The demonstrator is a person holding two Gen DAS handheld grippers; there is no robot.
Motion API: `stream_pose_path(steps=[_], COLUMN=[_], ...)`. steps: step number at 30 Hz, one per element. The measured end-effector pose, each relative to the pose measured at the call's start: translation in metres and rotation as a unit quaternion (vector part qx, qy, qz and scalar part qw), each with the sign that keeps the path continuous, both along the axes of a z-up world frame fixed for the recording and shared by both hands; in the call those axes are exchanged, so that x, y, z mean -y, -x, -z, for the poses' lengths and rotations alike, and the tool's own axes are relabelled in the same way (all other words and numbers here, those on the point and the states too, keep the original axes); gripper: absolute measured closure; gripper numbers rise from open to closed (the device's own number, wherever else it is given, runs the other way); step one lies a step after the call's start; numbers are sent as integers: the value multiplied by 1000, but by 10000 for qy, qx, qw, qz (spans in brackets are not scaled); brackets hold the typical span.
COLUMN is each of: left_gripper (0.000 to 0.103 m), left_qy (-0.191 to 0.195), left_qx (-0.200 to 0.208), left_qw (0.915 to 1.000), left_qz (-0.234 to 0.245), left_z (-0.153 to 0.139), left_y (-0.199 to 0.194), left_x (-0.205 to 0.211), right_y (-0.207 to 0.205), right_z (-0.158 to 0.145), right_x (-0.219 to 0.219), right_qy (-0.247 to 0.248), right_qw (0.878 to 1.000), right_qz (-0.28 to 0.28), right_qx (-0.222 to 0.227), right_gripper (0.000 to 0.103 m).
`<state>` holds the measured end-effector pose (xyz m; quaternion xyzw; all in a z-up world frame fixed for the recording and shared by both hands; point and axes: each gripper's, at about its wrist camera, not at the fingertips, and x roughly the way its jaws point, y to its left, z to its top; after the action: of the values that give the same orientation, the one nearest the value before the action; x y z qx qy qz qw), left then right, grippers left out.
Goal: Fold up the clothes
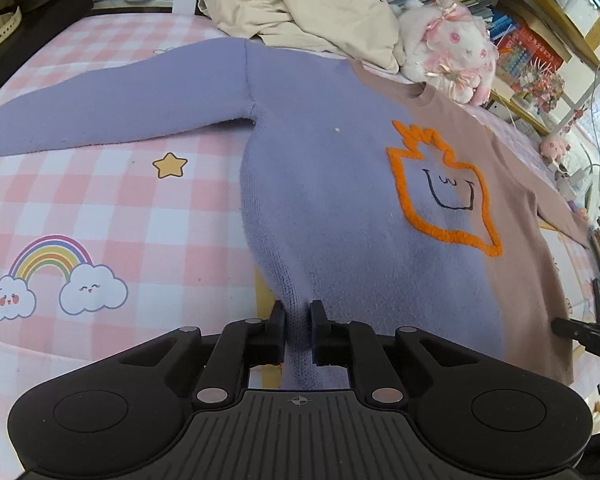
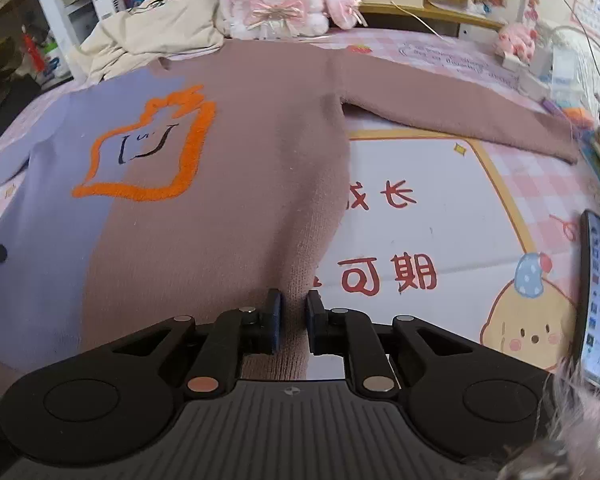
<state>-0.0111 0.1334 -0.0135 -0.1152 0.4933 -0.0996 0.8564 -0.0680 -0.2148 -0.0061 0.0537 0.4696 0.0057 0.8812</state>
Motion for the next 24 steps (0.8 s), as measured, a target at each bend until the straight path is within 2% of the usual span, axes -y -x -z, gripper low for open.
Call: stream_pose_path(steps=[1, 2, 3, 5, 7, 8, 10, 14, 20, 24], left_gripper=[84, 74, 57, 42, 30, 23, 20, 19, 19, 15], left_qy=[-81, -277, -584, -1221, -1341, -1352, -1391, -1554, -1721, -1714], left_qx=[23, 64, 213, 538, 1039, 1218, 1496, 1369, 1437, 1457], left_qw=[9999, 9993, 9973, 9885, 9826, 9809, 9776, 9781, 9746, 9742], left_qz=[-103, -236, -393, -711, -750, -686, -513, -209, -5, -175], left_z=[-1, -3, -7, -16, -28, -31, -37, -31, -29, -29], left_y=[0, 0, 0, 0, 4, 5, 6, 0, 3, 4], left_x=[0, 1, 5, 12, 16, 19, 25, 36, 39, 30], right_y=[-1, -1, -1, -1, 2, 4, 7, 9, 7, 1], right_z=[0, 0, 0, -3, -7, -9, -13, -22, -34, -36], right_x=[0, -1, -3, -8, -10, -11, -13, -20, -34, -43], right_qy=[-8, 53, 166, 493, 618, 650, 716, 810, 618, 588], right_qw=[10000, 10000, 9999, 9988, 9980, 9977, 9970, 9953, 9949, 9944], right_qz=[11, 0, -7, -8, -37, -46, -42, -55, -333, -474], right_qx=[-8, -13, -22, -23, 105, 171, 295, 525, 727, 732], right_gripper=[88, 85, 81, 56, 51, 42, 35, 23, 22, 22])
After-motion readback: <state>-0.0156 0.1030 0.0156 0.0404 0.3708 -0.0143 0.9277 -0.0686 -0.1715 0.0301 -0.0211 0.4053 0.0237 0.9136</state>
